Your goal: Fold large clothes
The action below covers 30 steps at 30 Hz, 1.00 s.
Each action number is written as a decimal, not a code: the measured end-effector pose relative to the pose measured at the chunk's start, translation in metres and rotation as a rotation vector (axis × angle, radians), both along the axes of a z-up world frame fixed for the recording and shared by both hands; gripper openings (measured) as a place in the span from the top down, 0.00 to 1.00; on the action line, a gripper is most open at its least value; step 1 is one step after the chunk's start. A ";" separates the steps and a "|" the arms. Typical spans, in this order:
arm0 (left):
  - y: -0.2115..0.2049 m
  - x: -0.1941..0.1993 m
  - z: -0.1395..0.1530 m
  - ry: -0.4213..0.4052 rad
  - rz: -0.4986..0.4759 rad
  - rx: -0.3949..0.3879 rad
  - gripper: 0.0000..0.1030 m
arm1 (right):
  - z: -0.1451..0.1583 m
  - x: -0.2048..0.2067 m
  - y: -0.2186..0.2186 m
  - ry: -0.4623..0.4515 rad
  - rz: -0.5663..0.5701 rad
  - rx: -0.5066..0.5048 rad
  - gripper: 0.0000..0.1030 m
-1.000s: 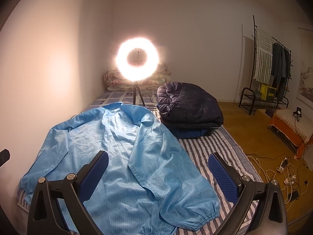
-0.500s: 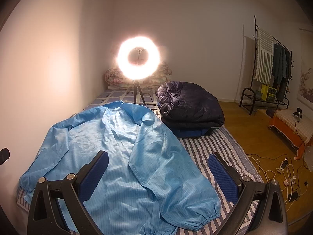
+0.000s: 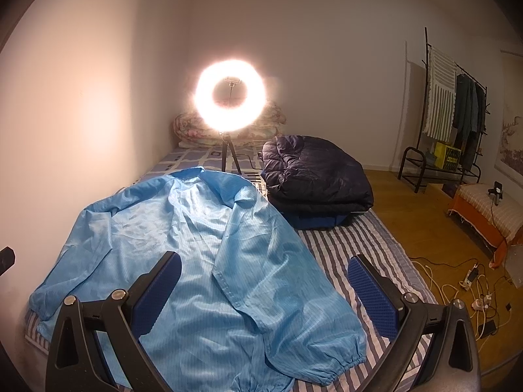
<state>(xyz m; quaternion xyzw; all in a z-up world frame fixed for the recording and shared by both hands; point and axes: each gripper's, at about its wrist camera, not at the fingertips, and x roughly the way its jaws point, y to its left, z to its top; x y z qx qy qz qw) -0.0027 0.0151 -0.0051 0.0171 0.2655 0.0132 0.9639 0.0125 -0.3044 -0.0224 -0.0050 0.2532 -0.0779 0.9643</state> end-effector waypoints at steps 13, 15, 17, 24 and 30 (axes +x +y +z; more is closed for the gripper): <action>0.028 -0.012 -0.041 0.077 -0.010 -0.047 0.16 | -0.025 0.021 0.038 0.026 0.202 -0.001 0.00; 0.035 -0.018 -0.048 0.110 -0.014 -0.065 0.24 | -0.026 0.028 0.047 0.037 0.231 0.012 0.00; 0.035 -0.029 -0.052 0.125 -0.013 -0.065 0.26 | -0.027 0.035 0.056 0.059 0.279 0.047 0.03; 0.047 -0.068 -0.066 0.176 0.017 -0.066 0.42 | -0.037 0.064 0.093 0.169 0.483 0.192 0.22; 0.070 -0.081 -0.079 0.197 0.057 -0.083 0.54 | -0.043 0.082 0.167 0.221 0.704 0.155 0.32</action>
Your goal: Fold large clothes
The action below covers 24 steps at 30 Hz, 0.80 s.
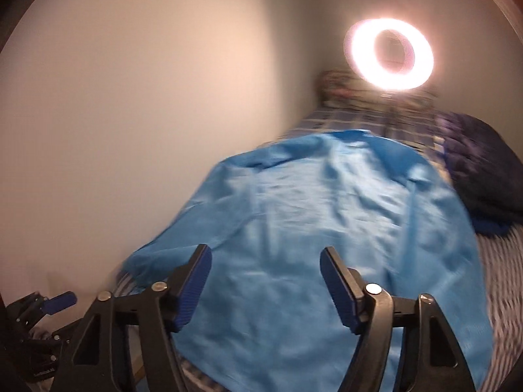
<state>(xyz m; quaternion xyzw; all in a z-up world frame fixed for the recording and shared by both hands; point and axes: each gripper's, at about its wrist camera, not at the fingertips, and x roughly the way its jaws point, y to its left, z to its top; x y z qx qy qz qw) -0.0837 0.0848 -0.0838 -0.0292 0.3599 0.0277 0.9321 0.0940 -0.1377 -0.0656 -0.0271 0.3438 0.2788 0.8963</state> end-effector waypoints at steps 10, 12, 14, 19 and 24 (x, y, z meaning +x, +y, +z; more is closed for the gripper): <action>0.057 0.001 -0.034 0.065 0.097 -0.076 0.65 | -0.069 0.023 0.138 0.158 0.320 -0.053 0.32; 0.064 -0.003 -0.038 0.066 0.115 -0.070 0.65 | -0.081 0.023 0.163 0.158 0.384 -0.074 0.32; 0.070 -0.004 -0.040 0.070 0.128 -0.075 0.65 | -0.091 0.019 0.186 0.136 0.450 -0.109 0.30; 0.084 -0.002 -0.047 0.081 0.164 -0.093 0.65 | -0.115 0.011 0.230 0.100 0.561 -0.200 0.13; 0.086 -0.001 -0.047 0.068 0.171 -0.082 0.65 | -0.142 0.013 0.247 0.112 0.600 -0.287 0.25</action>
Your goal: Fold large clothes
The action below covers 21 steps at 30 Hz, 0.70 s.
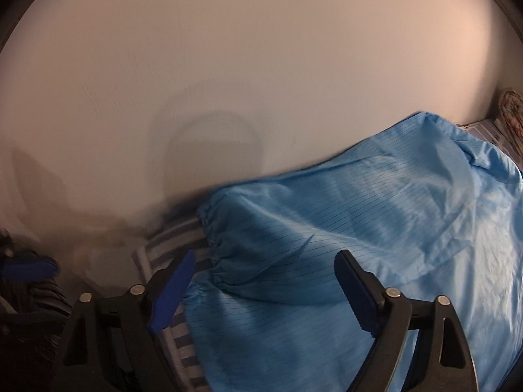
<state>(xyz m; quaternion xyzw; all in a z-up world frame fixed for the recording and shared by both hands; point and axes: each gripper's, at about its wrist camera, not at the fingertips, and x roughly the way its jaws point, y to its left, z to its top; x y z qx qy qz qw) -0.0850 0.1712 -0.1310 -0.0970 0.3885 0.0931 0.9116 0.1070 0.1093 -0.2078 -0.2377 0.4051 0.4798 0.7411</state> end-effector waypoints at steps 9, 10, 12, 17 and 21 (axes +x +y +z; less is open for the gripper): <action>0.005 0.009 -0.001 -0.013 -0.023 -0.047 0.65 | -0.011 0.010 -0.015 0.040 -0.090 -0.038 1.00; 0.004 0.011 0.000 -0.018 -0.030 -0.046 0.65 | -0.004 0.012 -0.024 0.049 -0.111 -0.012 1.00; 0.002 0.018 0.000 -0.020 -0.043 -0.058 0.65 | 0.006 0.017 -0.040 0.052 -0.144 0.018 1.00; 0.003 0.024 -0.001 -0.029 -0.042 -0.122 0.65 | 0.028 0.017 -0.072 0.087 -0.142 0.100 0.99; 0.006 0.018 -0.003 -0.029 -0.031 -0.124 0.65 | 0.027 0.003 -0.053 0.049 -0.082 0.084 0.32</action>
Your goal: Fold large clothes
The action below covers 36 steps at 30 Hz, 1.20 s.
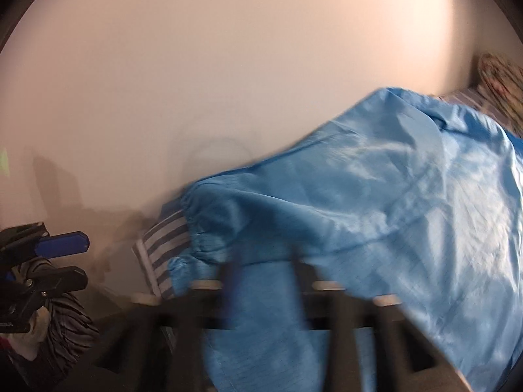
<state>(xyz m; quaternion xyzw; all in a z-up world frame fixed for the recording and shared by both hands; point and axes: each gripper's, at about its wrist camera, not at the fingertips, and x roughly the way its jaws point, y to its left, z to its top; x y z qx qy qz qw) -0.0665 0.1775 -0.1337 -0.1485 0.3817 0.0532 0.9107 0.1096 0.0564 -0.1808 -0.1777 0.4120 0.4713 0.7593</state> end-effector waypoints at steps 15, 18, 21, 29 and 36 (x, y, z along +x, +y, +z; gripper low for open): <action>0.021 0.013 -0.014 0.039 0.039 -0.020 0.64 | -0.058 0.011 0.049 -0.039 0.027 -0.180 1.00; 0.020 0.026 -0.016 0.043 0.026 -0.038 0.39 | -0.048 0.021 0.030 -0.009 -0.022 -0.127 1.00; 0.021 0.039 -0.020 0.051 0.021 -0.077 0.34 | -0.042 0.029 0.006 0.021 -0.061 -0.095 1.00; 0.038 0.068 -0.055 0.105 0.140 -0.315 0.34 | -0.029 0.031 -0.047 0.114 -0.129 0.013 0.82; 0.046 0.082 -0.087 0.108 0.320 -0.404 0.34 | -0.033 0.024 -0.089 0.144 -0.137 0.078 0.66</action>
